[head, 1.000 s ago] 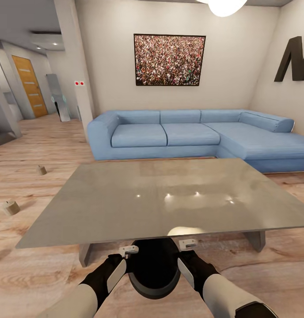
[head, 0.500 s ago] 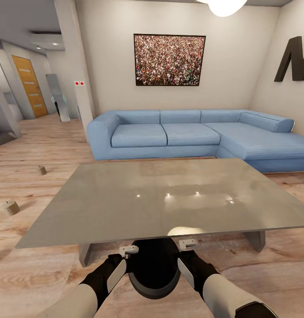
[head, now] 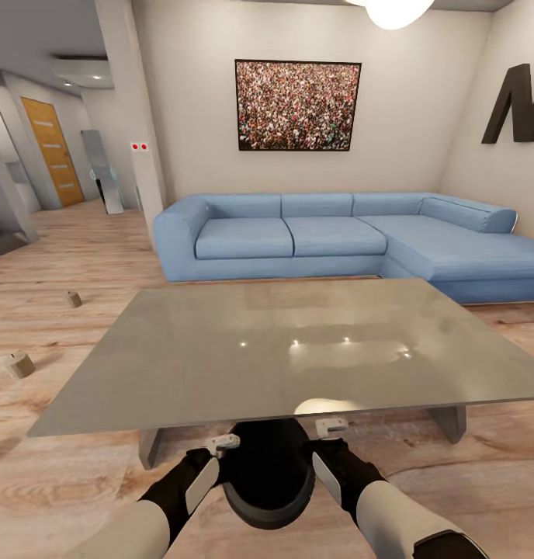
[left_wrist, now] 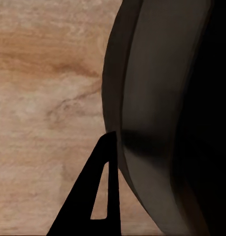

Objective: Place each of the two pumpkins and all three candles from the living room inside a cabinet in the living room (use any cabinet), then make sure every cabinet is closed, and position the cauldron so it is next to a table in the living room.

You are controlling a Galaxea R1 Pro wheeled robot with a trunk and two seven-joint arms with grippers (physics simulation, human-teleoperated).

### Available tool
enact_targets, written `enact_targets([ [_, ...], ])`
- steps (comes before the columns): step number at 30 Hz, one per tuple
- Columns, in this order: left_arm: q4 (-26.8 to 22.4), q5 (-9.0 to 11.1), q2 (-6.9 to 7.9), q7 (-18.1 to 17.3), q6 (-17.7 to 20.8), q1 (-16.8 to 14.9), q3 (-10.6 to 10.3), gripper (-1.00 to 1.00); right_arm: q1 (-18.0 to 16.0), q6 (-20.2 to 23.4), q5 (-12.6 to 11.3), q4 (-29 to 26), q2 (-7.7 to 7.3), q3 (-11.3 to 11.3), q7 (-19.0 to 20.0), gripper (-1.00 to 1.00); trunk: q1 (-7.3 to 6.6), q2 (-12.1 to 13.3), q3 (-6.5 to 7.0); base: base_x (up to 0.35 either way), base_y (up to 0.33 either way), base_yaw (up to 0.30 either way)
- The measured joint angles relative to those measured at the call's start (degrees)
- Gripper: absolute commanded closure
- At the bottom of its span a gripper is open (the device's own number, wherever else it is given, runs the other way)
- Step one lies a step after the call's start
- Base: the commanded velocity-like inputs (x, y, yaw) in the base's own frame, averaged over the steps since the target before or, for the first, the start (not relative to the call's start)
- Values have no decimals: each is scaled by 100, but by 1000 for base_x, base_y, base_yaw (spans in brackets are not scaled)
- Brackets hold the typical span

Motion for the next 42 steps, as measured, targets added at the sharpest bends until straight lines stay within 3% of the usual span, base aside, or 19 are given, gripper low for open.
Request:
enact_targets([
  [4,-124,-230,4,24,38,-2,6,100,0,0,-6,-1,0,1,2,-100,0,0,0,0,0,0],
  [7,-62,-73,1,7,16,1,-10,100,0,0,-8,-2,0,0,2,-100,0,0,0,0,0,0],
  [12,-120,-201,4,22,39,-1,0,100,0,0,-8,-2,0,1,2,-100,0,0,0,0,0,0],
  [15,-104,-121,2,12,27,1,-10,100,0,0,-9,-2,0,0,2,-100,0,0,0,0,0,0],
  [16,-117,-84,2,10,22,1,-3,-100,0,0,-8,-2,0,1,2,-100,0,0,0,0,0,0],
  [42,-131,-99,11,6,7,-6,8,-100,0,0,-8,15,0,0,2,-100,-1,-1,1,0,0,0],
])
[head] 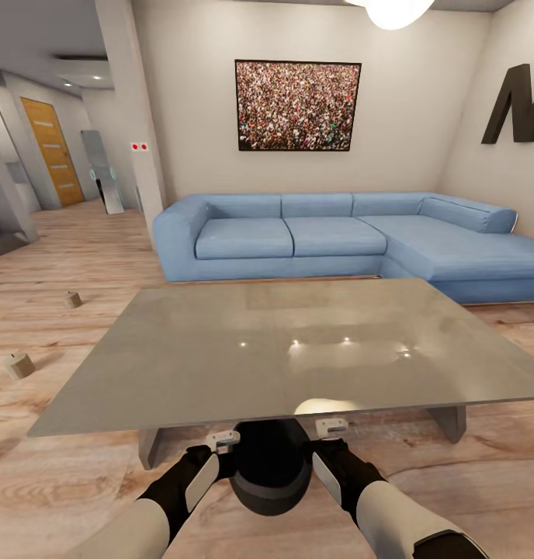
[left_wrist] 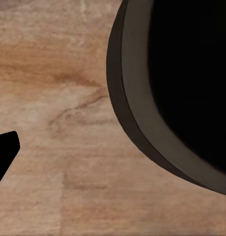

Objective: Place each of the two pumpkins and all three candles from the living room inside a cabinet in the living room (use any cabinet), then make sure every cabinet is closed, and position the cauldron so it is next to a table in the living room.

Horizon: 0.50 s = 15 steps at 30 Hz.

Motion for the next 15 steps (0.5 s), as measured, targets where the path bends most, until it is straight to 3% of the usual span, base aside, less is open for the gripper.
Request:
enact_targets([
  [5,0,0,19,0,-5,1,0,-100,0,0,0,0,0,0,5,-100,2,0,0,-109,0,0],
  [15,0,0,34,0,-2,1,0,-100,0,-4,0,0,0,6,9,-100,3,0,0,-306,0,0],
])
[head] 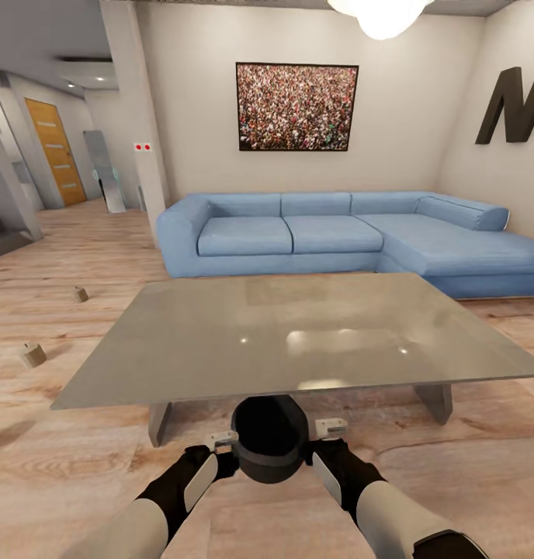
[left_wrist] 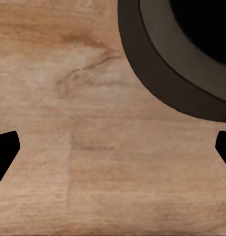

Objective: Place each of the two pumpkins and all three candles from the living room inside a cabinet in the living room (use any cabinet), then make sure every cabinet is closed, and position the cauldron so it is next to a table in the living room.

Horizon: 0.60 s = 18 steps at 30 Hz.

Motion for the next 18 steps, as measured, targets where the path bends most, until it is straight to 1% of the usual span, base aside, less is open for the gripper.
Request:
enact_targets([
  [9,7,-6,6,13,-10,0,-3,-100,0,-28,7,-6,0,3,-7,-100,0,0,0,-335,0,0],
  [14,21,-9,40,-2,-34,1,-7,-100,5,-341,14,-1,0,2,-15,-100,0,0,0,-336,0,0],
  [16,24,-10,61,-6,-144,0,-12,-100,7,-525,16,-1,0,1,-17,-100,0,0,0,-336,0,0],
  [18,47,-6,74,-10,-367,-1,-11,-100,11,-694,13,0,0,0,-17,-100,0,0,0,-337,0,0],
])
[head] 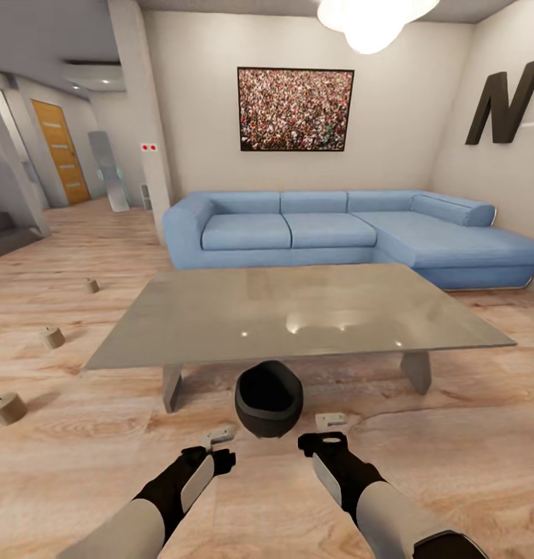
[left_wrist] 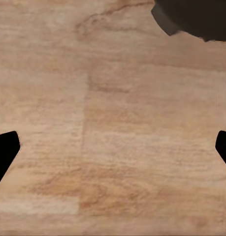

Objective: Place each of the two pumpkins and all three candles from the living room inside a cabinet in the living room (use any cabinet), then make sure every cabinet is closed, and position the cauldron so it is next to a table in the living room.

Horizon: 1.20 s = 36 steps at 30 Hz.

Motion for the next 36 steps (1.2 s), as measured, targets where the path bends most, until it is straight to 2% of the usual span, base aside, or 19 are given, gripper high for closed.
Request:
enact_targets([
  [7,202,-12,79,-19,-783,2,4,-100,6,-456,-4,-10,0,-2,-8,-100,-2,0,0,-227,0,0],
  [15,248,1,194,-15,-943,1,4,-100,46,-738,-13,4,0,-11,1,-100,-3,0,0,-31,0,0],
  [16,398,10,255,-3,-962,3,3,-100,101,-879,-8,29,0,-15,-2,-100,-6,1,21,-4,0,0],
  [23,1217,17,342,14,-1131,5,5,-100,209,-1076,-14,337,0,-24,-12,-100,-24,10,176,-1,0,0],
  [26,1563,32,369,12,-1542,6,1,-100,230,-1164,-29,479,0,-25,-23,-100,-32,14,243,0,0,0],
  [27,1751,30,376,8,-1811,6,2,-100,242,-1210,-32,536,0,-26,-23,-100,-35,15,265,0,0,0],
  [31,2116,4,374,21,-2404,8,-7,-100,378,-1466,-38,667,0,-22,-34,-100,-120,172,337,0,0,0],
  [36,2221,11,383,22,-2569,7,-10,-100,508,-1846,-26,703,0,-25,-33,-100,-230,373,427,0,0,0],
])
